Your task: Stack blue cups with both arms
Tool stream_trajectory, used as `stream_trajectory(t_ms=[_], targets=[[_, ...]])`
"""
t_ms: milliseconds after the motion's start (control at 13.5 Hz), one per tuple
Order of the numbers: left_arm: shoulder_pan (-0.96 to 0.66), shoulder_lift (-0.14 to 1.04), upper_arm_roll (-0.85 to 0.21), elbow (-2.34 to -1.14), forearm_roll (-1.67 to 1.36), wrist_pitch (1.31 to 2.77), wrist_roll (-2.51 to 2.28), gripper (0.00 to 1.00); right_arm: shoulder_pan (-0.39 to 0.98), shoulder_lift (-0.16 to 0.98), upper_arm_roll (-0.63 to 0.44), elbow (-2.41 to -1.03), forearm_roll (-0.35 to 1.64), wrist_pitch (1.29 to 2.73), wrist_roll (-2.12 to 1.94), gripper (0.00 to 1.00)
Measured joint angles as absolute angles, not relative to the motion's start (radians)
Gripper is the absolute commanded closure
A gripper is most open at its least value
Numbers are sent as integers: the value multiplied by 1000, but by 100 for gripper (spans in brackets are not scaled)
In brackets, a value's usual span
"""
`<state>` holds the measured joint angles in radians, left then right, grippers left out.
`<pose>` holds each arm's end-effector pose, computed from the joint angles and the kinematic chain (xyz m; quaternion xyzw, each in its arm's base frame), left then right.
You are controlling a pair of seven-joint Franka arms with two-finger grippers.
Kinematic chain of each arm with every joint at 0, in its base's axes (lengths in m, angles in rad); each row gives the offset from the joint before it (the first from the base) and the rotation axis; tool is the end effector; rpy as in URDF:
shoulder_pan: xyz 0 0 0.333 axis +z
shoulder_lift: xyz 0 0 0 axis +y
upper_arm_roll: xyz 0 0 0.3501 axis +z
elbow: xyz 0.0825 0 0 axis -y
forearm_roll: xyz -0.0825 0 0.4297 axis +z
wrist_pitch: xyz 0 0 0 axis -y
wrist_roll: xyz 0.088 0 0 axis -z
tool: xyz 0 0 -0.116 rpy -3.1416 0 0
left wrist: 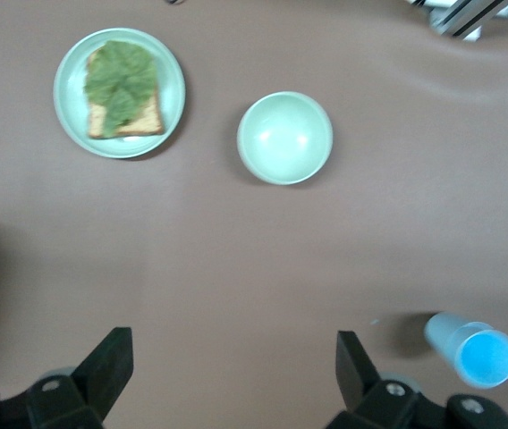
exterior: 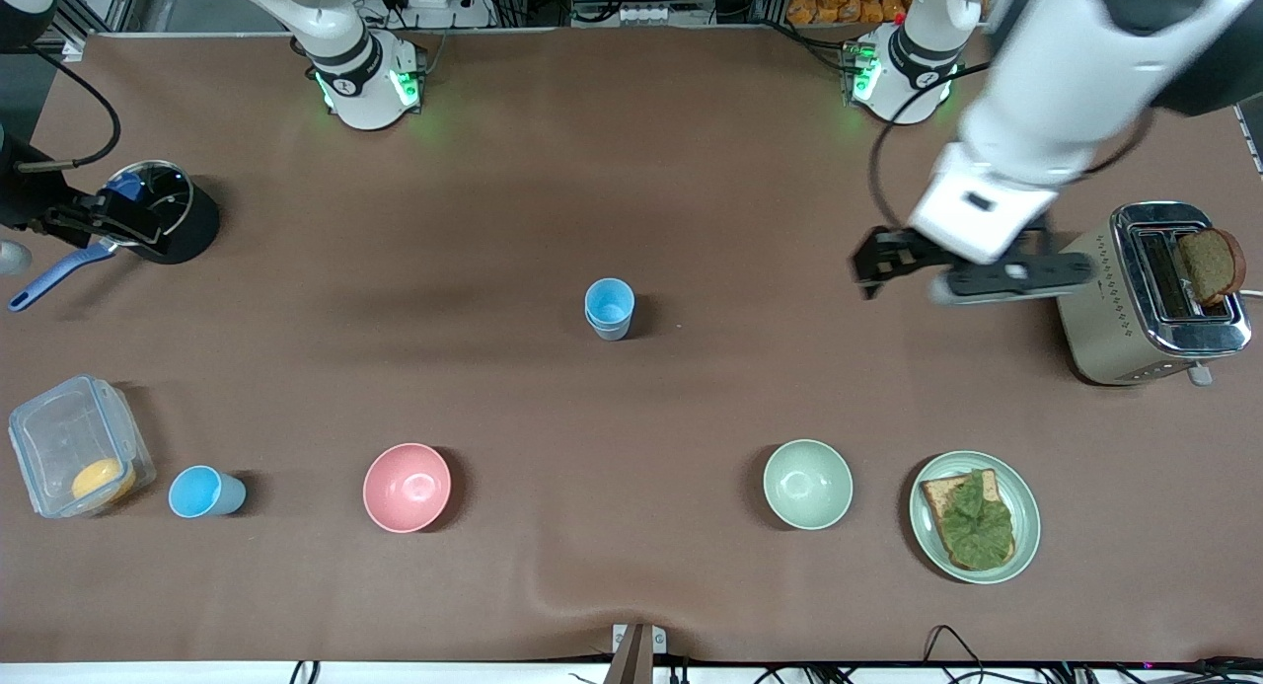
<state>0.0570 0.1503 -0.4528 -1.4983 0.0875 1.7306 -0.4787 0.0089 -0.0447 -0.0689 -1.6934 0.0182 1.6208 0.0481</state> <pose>0.6223 -0.2271 0.6164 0.9979 0.0403 0.0485 0.0107 0.5854 -0.0340 0.6168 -0.9984 0.0545 0.0139 0.0107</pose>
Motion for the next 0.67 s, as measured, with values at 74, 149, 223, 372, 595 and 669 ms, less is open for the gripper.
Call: stream_trajectory(t_ms=[74,149,223,372,595,669], targets=[[86,144,-453,-1499,84,1701,-431,0,9,-45,-69,-1692,18,1617,48,0],[107,139,-453,-1499,84,1672,-385,0,8,-45,-69,-1688,18,1613,48,0],[123,133,-452,-1499,84,1652,-344,0,8,-45,-68,-1684,18,1607,48,0],[142,112,-445,-1502,84,1632,-268,0,8,-45,-67,-1680,18,1589,48,0],[88,64,-317,-1546,60,1623,-176,0,8,-45,-66,-1671,18,1579,48,0],[50,52,-255,-1560,55,1620,-146,0,8,-45,-65,-1671,18,1579,48,0]])
